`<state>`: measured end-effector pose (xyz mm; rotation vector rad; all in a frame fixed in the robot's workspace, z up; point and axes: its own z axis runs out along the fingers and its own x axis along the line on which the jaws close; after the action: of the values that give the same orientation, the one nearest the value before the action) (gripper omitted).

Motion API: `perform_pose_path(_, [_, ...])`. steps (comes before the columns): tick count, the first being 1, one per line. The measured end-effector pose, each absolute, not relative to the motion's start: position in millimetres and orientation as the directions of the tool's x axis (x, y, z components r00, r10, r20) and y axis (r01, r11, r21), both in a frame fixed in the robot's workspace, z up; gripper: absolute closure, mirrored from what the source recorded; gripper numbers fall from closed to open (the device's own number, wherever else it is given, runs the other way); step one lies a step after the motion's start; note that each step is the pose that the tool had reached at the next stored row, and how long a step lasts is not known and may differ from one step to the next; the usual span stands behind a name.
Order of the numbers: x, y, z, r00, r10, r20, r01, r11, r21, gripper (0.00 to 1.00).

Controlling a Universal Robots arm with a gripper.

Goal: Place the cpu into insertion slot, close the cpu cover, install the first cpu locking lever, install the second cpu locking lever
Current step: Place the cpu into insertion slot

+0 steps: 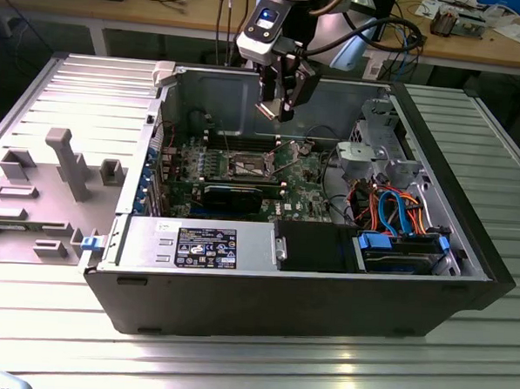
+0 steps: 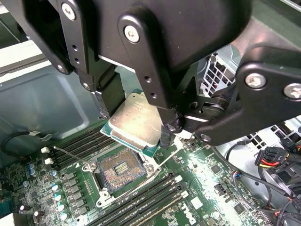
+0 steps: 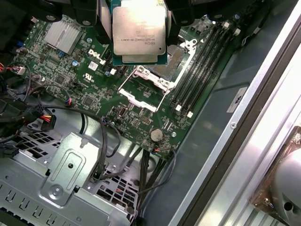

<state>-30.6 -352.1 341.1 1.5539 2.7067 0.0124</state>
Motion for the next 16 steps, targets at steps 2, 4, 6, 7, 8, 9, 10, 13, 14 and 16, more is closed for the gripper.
perform_pose_path(2, [-30.6, -352.1, 341.1, -0.502, 0.865, -0.014, 0.865, 0.502, 0.017, 0.45])
perform_pose_path(4, [-30.6, -352.1, 341.1, -0.499, 0.866, -0.014, 0.866, 0.499, 0.017, 0.45])
perform_pose_path(6, [-30.6, -352.1, 341.0, -0.498, 0.867, -0.014, 0.867, 0.498, 0.017, 0.45])
perform_pose_path(7, [-30.6, -352.1, 341.1, -0.496, 0.868, -0.014, 0.868, 0.496, 0.017, 0.45])
perform_pose_path(8, [-30.6, -352.1, 341.0, -0.495, 0.869, -0.014, 0.868, 0.496, 0.017, 0.45])
perform_pose_path(9, [-30.6, -352.1, 341.0, -0.494, 0.869, -0.014, 0.869, 0.495, 0.017, 0.45])
perform_pose_path(10, [-30.6, -352.1, 341.0, -0.493, 0.87, -0.014, 0.87, 0.493, 0.017, 0.45])
perform_pose_path(13, [-30.6, -352.1, 341.0, -0.49, 0.871, -0.014, 0.871, 0.491, 0.017, 0.45])
perform_pose_path(14, [-30.6, -352.1, 341.0, -0.49, 0.872, -0.014, 0.872, 0.49, 0.017, 0.45])
perform_pose_path(16, [-30.6, -352.1, 341.0, -0.488, 0.873, -0.014, 0.873, 0.488, 0.017, 0.45])
